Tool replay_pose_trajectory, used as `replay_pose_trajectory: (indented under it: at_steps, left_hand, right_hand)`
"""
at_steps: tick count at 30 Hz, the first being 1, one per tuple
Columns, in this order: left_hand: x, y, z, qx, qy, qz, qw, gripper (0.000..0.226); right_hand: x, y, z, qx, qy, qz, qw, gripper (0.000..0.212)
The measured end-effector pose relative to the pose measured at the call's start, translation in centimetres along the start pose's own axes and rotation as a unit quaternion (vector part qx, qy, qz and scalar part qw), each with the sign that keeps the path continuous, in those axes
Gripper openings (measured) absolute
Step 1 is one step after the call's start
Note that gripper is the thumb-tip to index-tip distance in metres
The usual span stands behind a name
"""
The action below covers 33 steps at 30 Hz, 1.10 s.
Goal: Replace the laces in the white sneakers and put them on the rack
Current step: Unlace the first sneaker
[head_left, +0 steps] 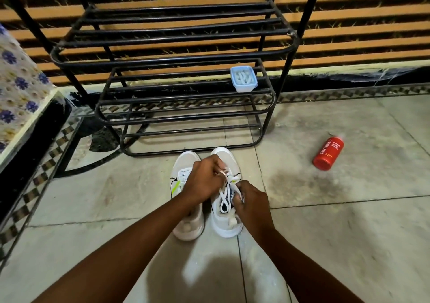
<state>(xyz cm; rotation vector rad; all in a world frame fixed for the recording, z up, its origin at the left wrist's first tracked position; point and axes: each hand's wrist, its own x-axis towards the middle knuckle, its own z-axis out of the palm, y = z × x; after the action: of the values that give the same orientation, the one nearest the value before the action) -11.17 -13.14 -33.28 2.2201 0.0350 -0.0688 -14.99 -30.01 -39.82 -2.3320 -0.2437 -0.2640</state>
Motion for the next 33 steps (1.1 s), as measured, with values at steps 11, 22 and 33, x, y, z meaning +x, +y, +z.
replay_pose_trajectory:
  at_steps: [11, 22, 33]
  left_hand:
    - [-1.1, -0.2, 0.7, 0.075, -0.077, 0.015, 0.994, 0.018]
    - [-0.4, 1.1, 0.4, -0.189, 0.037, -0.079, 0.978, 0.023]
    - [0.5, 0.4, 0.0, 0.048, 0.169, 0.014, 0.984, 0.016]
  right_hand:
    - [1.0, -0.1, 0.3, -0.078, 0.046, -0.038, 0.995, 0.022]
    - [1.5, 0.7, 0.0, -0.094, 0.025, -0.013, 0.995, 0.016]
    - [1.1, 0.8, 0.5, -0.105, 0.014, 0.003, 0.994, 0.014]
